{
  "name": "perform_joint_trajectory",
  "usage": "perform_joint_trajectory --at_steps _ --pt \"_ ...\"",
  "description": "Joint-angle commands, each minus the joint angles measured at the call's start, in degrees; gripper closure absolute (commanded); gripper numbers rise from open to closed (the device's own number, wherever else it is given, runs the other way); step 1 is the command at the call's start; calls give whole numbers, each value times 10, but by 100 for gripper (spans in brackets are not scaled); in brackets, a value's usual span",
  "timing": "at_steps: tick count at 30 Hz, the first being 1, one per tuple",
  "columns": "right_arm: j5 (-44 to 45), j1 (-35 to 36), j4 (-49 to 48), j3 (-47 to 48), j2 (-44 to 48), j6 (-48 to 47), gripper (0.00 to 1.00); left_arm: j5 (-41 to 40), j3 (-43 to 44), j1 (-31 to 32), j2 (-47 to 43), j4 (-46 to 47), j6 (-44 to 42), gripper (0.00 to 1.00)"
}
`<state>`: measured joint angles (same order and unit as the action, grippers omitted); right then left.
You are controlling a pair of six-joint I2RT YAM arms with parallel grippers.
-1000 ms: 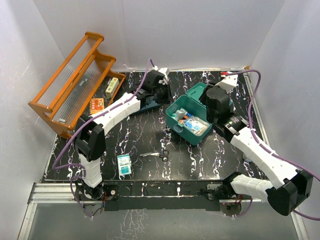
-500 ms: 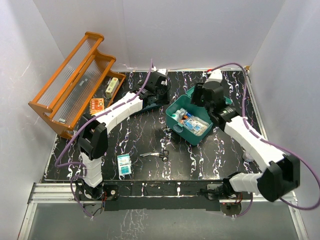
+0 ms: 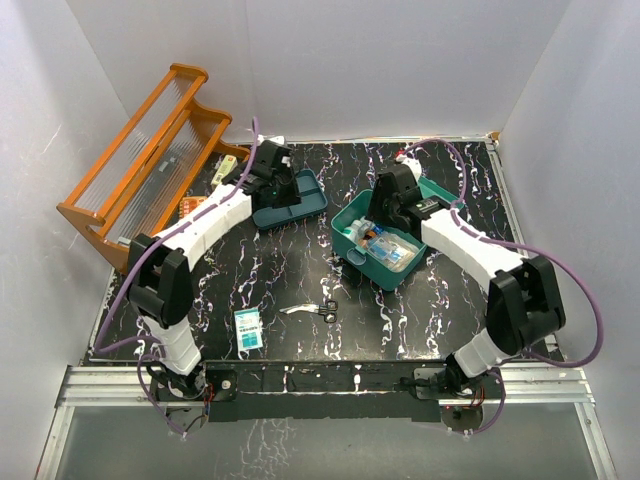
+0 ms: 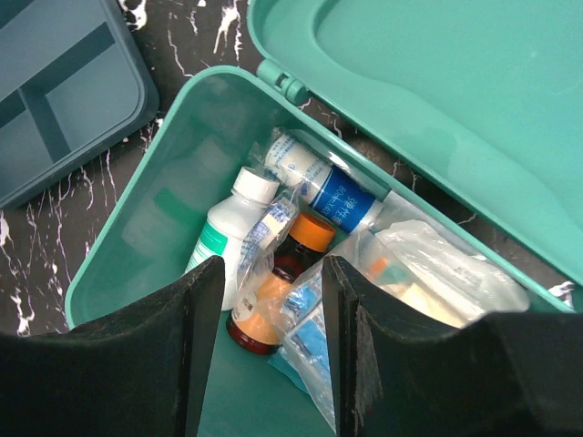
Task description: Organize the medicine kit
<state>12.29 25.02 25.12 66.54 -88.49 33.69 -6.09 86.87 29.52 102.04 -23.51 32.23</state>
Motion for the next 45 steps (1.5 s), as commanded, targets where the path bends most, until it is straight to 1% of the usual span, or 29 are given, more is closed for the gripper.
perform_joint_trajectory --at_steps 1,4,9,13,16,22,27,30,33,35,36,38,42,45 --pt "7 7 -2 47 -44 79 54 2 -20 -17 -52 -17 -2 72" --pt "11 17 3 70 -78 99 54 4 -34 -26 -61 -24 -9 72" --pt "47 35 51 112 -129 134 55 6 -55 -41 -79 -26 -19 71" --pt "86 43 104 137 -151 164 59 5 -67 -48 -92 -28 -24 70" --pt "117 50 131 150 -159 182 59 4 -80 -53 -105 -28 -25 70" --pt "133 54 148 157 -171 195 58 4 -99 -57 -124 -29 -26 70" --pt "117 55 128 146 -183 193 59 3 -106 -60 -131 -30 -28 70" --pt "97 55 103 138 -182 188 65 3 -106 -60 -132 -30 -28 70" --pt "98 55 74 128 -173 183 76 5 -105 -61 -133 -30 -28 69" --pt "119 54 68 127 -164 178 85 5 -103 -62 -132 -30 -28 69" --pt "128 53 68 129 -158 175 87 5 -103 -62 -131 -30 -28 69" --pt "138 54 69 132 -139 164 90 4 -102 -63 -131 -29 -27 69" --pt "144 53 80 137 -80 140 91 5 -97 -66 -124 -22 -27 65" --pt "136 54 89 146 -45 116 91 3 -92 -72 -112 -16 -30 57"
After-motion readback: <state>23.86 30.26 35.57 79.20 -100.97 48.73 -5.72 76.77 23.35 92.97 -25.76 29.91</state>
